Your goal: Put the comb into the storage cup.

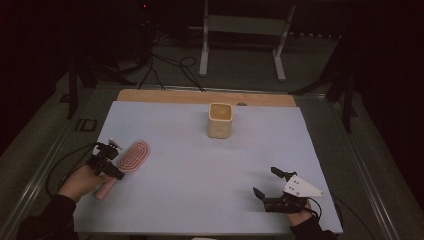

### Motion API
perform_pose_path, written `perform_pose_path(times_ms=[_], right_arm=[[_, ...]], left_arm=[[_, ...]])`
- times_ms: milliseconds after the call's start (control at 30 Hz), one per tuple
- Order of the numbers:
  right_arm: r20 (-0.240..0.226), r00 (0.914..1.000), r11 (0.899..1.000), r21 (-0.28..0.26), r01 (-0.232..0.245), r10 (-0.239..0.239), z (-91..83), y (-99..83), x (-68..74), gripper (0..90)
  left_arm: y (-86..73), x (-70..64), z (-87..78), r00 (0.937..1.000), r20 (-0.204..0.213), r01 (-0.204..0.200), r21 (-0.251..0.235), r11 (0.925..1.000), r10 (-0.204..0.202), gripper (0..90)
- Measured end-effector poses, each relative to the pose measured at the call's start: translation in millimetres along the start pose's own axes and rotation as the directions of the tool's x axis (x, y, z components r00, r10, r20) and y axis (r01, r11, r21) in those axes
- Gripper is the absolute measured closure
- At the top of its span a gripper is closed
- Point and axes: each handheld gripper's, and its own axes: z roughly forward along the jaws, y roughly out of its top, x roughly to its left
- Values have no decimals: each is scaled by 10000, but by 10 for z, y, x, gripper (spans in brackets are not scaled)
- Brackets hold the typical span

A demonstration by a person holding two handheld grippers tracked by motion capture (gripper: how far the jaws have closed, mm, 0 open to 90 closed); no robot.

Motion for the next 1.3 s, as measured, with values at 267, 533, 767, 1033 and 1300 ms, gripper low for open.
perform_pose_path(times_ms=[267,533,767,1033,1300], right_arm=[[33,10000,10000,14,-13,13,2,-1,-3,93],[29,10000,10000,32,-32,32,6,-3,-4,93],[45,10000,10000,2,-70,70,2,-2,-7,93],[66,10000,10000,39,-70,70,2,-8,-16,93],[65,9999,9999,30,-106,106,5,-10,-18,92]], left_arm=[[-12,-19,-8,9998,-60,-195,-199,9996,193,701],[-2,-62,-115,9993,147,-328,-943,9950,344,702],[42,-223,-246,9965,-10,-825,-1643,9830,835,702],[149,-394,-338,9899,249,-1303,-2266,9652,1394,702],[271,-476,-444,9875,402,-1332,-3061,9426,1526,702]])
